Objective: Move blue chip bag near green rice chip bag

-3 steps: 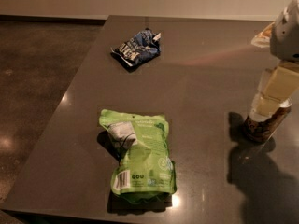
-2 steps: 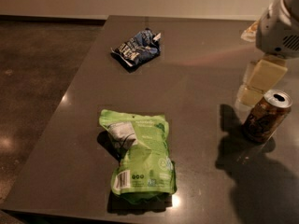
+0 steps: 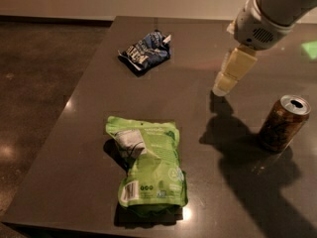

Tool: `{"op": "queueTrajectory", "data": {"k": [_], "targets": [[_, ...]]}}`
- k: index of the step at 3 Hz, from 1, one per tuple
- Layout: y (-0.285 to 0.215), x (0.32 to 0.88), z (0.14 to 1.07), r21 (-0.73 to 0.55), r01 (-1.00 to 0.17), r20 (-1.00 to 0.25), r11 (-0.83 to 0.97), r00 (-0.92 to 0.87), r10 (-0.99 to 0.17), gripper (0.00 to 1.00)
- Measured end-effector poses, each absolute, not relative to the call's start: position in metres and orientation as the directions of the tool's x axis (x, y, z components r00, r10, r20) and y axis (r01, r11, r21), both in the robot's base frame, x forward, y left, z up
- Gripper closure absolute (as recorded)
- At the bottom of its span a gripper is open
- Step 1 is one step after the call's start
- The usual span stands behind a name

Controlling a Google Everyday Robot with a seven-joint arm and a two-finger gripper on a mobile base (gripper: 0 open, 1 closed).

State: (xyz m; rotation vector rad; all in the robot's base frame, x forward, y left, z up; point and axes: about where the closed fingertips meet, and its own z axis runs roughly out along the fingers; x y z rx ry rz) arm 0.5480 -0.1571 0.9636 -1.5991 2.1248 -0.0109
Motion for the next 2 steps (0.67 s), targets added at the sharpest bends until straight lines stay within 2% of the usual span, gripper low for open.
{"op": "queueTrajectory", "data": {"k": [2], "targets": [[-0.12, 0.631, 0.936, -0.247, -0.883, -0.431, 0.4, -0.269, -0.861, 0.0]]}}
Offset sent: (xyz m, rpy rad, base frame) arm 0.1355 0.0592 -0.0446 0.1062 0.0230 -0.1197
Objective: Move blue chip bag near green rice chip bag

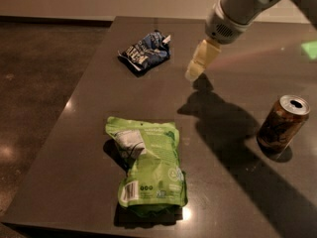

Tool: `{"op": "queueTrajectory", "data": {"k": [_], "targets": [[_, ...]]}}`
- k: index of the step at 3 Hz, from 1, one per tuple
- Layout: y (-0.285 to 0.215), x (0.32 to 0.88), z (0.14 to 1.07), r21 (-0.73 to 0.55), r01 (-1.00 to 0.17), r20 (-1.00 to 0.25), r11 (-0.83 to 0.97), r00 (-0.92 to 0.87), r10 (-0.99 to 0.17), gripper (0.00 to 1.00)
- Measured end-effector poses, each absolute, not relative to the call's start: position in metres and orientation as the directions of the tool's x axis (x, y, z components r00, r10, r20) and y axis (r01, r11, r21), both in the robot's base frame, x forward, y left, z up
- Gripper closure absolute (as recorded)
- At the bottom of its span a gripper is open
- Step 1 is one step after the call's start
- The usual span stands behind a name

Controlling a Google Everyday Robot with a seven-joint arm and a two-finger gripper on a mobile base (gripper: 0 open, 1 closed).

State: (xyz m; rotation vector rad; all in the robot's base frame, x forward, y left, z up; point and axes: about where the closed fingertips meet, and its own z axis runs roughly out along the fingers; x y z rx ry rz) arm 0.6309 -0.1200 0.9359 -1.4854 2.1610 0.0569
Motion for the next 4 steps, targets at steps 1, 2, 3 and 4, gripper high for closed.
{"op": "queueTrajectory", "data": {"k": [1, 2, 3, 4], "targets": [[-0.103, 0.671, 0.919, -0.221, -0.873, -0.437, 0.434, -0.31, -0.845, 0.0], [-0.08, 0.702, 0.903, -0.182, -0.864, -0.453, 0.47, -0.35, -0.82, 0.0], [-0.053, 0.721, 0.89, -0.153, -0.849, -0.465, 0.506, -0.39, -0.795, 0.0], [-0.03, 0.729, 0.879, -0.135, -0.816, -0.504, 0.563, -0.432, -0.748, 0.0]]}}
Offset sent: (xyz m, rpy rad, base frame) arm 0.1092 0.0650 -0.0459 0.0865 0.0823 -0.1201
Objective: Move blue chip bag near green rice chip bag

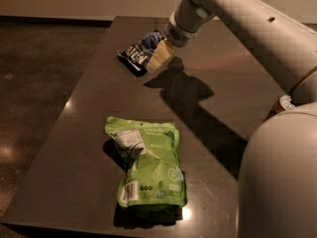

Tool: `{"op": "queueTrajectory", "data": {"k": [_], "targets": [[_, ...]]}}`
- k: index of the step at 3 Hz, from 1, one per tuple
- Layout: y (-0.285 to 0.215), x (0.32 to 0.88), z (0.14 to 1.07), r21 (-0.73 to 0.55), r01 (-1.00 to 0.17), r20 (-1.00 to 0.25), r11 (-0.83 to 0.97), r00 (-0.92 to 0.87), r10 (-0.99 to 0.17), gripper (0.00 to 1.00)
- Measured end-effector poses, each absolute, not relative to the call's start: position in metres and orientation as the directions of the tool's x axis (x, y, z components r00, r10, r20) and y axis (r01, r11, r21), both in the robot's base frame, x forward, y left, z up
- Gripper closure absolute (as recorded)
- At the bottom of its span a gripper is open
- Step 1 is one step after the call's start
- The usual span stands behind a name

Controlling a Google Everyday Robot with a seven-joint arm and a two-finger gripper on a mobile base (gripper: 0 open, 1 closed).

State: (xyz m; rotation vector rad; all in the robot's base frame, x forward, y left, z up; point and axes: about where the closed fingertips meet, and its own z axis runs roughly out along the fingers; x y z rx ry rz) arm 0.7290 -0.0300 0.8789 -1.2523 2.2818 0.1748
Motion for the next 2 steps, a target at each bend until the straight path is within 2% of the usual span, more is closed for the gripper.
{"op": "queueTrajectory", "data": {"k": [2], "targets": [[0.02, 0.742, 0.86, -0.099, -0.777, -0.587, 0.622, -0.46, -0.667, 0.0]]}}
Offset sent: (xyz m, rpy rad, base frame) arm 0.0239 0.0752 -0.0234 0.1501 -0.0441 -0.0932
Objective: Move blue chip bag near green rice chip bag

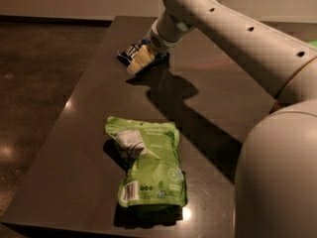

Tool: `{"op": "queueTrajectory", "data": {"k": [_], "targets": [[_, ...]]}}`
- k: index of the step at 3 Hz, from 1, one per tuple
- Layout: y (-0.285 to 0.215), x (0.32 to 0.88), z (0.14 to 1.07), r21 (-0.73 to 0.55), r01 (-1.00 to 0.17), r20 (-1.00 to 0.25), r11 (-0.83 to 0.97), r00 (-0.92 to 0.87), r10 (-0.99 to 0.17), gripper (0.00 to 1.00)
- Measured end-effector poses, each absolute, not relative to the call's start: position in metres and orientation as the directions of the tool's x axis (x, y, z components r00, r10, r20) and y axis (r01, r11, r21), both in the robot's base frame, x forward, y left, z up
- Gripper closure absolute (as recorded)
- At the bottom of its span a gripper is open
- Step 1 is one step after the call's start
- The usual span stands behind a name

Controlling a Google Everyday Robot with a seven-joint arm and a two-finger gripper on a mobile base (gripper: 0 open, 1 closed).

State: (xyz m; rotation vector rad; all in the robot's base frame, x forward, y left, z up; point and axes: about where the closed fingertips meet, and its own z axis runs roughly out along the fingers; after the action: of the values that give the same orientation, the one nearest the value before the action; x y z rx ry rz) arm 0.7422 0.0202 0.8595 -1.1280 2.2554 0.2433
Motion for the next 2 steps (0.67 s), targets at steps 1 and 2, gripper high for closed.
{"op": "queueTrajectory", "data": {"k": [1, 2], "targets": [[0.0354, 0.7544, 0.857, -0.102, -0.756, -0.604, 0.646, -0.469, -0.644, 0.0], [0.0442, 0.7582, 0.8531, -0.13, -0.742, -0.594, 0.658, -0.473, -0.651, 0.0]]}}
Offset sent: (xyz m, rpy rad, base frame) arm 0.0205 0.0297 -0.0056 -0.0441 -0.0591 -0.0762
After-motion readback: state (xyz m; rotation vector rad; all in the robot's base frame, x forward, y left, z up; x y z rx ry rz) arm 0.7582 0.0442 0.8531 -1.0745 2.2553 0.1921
